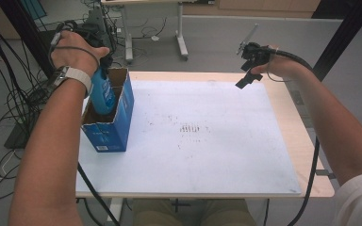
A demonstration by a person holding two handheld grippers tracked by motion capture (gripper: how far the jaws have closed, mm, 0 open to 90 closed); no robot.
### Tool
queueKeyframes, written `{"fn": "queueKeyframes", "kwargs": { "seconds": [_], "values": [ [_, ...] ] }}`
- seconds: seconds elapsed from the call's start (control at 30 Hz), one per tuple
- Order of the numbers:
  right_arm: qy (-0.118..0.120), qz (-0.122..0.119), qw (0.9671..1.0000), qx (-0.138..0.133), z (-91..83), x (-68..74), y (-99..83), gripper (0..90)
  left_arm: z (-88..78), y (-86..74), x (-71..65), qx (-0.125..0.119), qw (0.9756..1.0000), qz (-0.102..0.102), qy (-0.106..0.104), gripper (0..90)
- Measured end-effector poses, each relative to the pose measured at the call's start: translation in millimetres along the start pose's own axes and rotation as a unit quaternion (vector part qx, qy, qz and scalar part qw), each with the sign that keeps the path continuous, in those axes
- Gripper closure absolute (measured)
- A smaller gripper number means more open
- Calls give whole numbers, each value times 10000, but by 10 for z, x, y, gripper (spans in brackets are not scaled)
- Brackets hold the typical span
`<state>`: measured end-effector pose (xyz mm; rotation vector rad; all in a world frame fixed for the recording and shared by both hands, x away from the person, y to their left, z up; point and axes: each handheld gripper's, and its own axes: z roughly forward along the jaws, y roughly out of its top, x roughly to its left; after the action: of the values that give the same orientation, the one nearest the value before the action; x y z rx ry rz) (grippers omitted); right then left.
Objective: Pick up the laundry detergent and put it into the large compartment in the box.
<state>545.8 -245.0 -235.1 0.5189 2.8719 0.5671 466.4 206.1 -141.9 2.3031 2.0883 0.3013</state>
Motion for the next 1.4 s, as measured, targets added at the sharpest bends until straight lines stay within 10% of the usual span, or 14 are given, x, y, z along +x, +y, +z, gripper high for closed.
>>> {"fn": "queueKeyframes", "kwargs": {
  "seconds": [1.4],
  "values": [
    [29, 77, 10000, 28, 37, -5, -55, 97, 471, -91, 29, 87, 9999, 13, -114, 377]
  ]
}}
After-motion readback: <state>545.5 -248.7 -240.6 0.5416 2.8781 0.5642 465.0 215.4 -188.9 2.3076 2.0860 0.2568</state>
